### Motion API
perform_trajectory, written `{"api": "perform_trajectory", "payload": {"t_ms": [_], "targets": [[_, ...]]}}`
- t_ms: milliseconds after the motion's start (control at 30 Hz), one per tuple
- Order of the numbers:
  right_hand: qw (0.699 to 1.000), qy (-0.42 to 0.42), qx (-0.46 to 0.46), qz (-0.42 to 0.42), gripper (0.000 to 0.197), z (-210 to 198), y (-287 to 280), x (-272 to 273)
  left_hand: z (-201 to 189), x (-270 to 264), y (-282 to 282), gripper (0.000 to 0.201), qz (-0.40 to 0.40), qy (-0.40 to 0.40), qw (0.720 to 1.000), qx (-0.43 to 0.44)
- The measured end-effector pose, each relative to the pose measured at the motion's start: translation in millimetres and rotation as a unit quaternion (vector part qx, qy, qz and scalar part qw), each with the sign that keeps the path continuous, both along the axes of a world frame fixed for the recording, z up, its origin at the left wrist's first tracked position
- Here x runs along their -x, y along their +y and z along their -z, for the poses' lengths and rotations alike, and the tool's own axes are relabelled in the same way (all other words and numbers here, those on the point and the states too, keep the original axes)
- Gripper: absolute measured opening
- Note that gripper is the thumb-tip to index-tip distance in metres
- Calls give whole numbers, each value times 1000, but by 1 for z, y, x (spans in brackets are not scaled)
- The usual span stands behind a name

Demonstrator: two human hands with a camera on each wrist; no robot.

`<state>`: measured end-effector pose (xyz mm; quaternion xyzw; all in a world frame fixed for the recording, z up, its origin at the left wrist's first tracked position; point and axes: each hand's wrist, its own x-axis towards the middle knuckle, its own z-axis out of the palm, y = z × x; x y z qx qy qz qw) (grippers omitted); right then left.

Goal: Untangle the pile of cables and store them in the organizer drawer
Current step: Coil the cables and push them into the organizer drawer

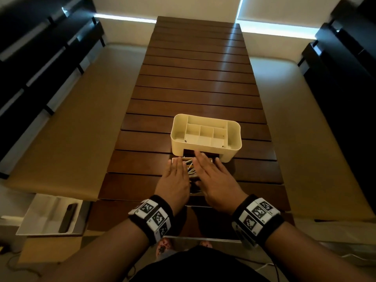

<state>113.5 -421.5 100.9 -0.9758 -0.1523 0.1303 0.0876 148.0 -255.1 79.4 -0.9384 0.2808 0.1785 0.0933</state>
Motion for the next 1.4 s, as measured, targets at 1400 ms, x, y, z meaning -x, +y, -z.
{"api": "perform_trajectory", "payload": {"t_ms": [1400], "targets": [[997,4,-65,37,70,40,7,-8,8,1,28,57,-92,82,969,215]]}}
